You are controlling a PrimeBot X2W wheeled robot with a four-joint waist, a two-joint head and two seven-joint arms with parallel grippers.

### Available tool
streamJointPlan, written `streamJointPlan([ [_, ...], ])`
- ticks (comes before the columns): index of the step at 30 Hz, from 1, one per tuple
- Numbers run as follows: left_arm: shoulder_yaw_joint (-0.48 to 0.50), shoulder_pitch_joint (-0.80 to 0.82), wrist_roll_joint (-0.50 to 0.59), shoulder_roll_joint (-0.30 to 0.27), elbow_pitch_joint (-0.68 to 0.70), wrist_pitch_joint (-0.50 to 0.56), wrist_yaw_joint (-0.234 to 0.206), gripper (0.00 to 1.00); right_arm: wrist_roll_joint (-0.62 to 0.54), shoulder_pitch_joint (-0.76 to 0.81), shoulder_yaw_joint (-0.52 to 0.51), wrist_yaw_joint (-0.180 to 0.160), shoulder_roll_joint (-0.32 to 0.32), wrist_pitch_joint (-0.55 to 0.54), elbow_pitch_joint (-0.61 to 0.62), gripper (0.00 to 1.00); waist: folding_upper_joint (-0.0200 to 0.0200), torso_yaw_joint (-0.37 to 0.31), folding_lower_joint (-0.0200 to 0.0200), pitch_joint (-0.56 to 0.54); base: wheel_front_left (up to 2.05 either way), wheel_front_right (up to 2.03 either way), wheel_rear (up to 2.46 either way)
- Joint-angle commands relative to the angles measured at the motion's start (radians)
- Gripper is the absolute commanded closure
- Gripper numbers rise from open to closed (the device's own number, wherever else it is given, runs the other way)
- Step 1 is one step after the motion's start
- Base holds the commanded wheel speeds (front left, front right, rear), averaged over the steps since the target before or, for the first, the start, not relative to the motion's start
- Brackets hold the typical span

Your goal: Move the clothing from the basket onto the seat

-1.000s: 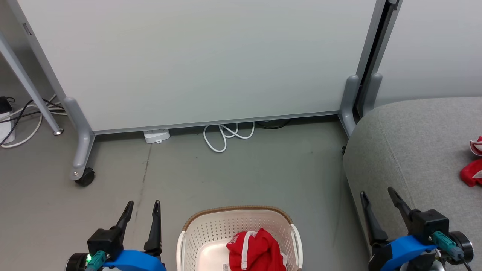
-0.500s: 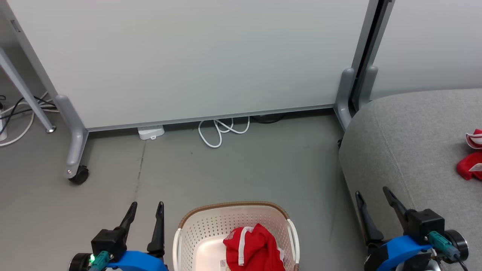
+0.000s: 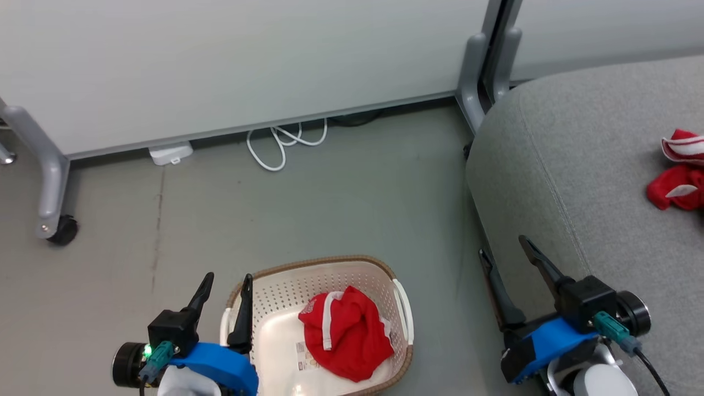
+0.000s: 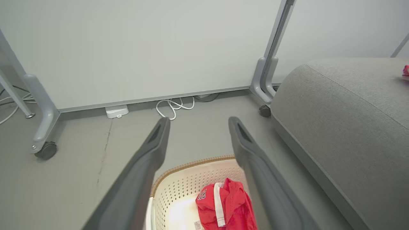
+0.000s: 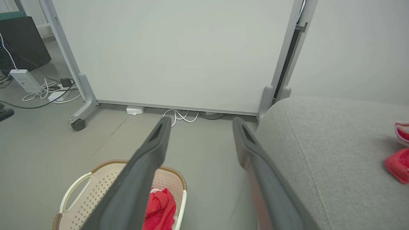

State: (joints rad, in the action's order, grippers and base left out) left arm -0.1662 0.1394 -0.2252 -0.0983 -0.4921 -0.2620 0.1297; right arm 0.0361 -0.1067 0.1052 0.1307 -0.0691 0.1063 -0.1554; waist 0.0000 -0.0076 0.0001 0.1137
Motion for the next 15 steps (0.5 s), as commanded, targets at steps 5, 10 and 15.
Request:
streamJointPlan([
  [5,-0.049,0.086,0.003,0.0,-0.052,-0.005,0.0,0.0,0.005,-0.064,0.056,0.0,-0.009,-0.002,0.026,0.0,0.0,-0.092,-0.0001,0.134,0.0,0.0,0.0],
  [10,-0.108,0.171,-0.002,-0.009,-0.122,-0.005,0.0,0.0,0.013,-0.116,0.103,0.0,-0.016,-0.004,0.041,0.0,0.0,-0.132,-0.0001,0.223,0.0,0.0,0.0],
  [15,-0.157,0.247,-0.014,-0.023,-0.175,-0.005,0.0,0.0,0.019,-0.169,0.136,0.0,-0.017,0.006,0.057,0.0,0.0,-0.172,-0.0001,0.311,0.0,0.0,0.0],
])
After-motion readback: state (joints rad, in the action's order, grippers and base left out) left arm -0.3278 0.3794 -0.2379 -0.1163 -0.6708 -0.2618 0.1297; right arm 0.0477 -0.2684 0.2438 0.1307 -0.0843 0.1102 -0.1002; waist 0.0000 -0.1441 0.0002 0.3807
